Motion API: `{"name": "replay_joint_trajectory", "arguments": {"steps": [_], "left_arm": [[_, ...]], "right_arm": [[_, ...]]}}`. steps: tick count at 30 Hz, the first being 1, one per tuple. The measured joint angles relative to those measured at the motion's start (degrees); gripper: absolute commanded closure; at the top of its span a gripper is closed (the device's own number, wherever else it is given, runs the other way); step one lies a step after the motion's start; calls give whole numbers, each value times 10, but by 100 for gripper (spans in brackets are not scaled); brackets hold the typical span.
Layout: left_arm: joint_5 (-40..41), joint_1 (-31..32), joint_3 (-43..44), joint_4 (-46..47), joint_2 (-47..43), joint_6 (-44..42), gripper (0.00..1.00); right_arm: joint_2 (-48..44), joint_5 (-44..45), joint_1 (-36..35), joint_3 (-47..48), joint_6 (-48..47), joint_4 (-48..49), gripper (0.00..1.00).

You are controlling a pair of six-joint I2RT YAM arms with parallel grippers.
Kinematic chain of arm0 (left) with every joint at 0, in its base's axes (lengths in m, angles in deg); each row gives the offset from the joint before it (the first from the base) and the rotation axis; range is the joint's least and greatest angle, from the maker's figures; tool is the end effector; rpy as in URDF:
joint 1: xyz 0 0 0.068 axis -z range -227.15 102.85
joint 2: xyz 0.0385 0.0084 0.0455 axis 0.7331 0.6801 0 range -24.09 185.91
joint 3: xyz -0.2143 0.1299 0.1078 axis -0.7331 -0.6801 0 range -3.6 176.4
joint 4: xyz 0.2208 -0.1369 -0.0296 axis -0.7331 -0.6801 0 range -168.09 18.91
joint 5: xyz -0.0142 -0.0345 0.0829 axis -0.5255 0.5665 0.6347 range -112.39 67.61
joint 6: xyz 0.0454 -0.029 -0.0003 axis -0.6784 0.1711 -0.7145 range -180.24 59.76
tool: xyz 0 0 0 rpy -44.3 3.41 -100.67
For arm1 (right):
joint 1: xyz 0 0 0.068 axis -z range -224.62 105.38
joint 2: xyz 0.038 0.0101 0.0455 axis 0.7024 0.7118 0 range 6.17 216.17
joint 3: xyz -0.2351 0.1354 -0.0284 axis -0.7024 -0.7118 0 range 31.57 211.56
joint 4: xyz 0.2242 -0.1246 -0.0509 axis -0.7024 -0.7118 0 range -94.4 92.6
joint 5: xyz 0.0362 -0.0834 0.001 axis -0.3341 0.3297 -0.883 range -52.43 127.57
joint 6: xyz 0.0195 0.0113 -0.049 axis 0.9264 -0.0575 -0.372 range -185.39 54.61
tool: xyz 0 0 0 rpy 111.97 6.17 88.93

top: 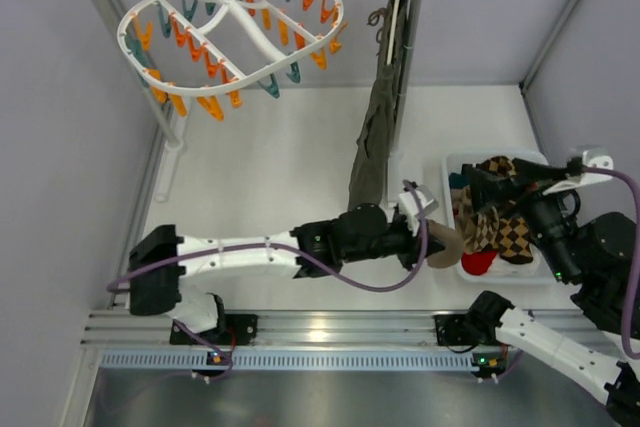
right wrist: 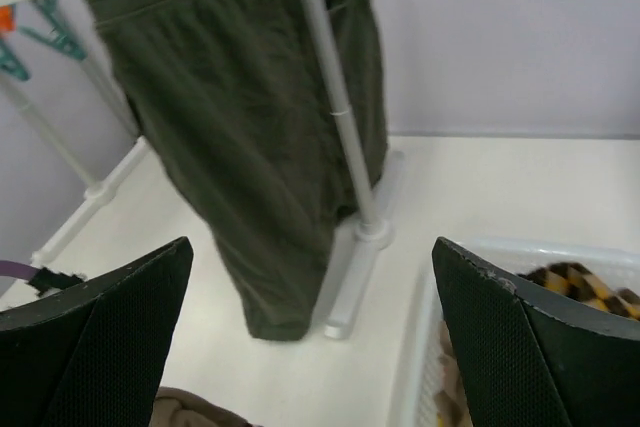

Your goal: Remove the socks clipped to the hanger

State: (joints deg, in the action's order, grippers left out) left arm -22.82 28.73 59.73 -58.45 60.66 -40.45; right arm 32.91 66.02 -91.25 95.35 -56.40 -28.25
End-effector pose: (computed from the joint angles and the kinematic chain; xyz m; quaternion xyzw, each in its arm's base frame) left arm 0.0862 -0.3435 0.3261 0.3590 0.6689 -0.4843 0.4349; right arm 0.0456 0.0235 0.4391 -0.0358 0.6718 0.1915 0.7147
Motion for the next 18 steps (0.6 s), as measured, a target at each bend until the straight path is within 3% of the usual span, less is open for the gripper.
{"name": "replay_joint_trajectory", "arguments": {"steps": [8, 18], "left_arm": [[-24, -2, 201, -2, 216, -9, 100], [-17, -28, 514, -50, 473, -52, 100]], "right_arm": [[-99, 116, 0, 63, -3, -38, 1], [-127, 130, 0, 78, -5, -58, 0]]}}
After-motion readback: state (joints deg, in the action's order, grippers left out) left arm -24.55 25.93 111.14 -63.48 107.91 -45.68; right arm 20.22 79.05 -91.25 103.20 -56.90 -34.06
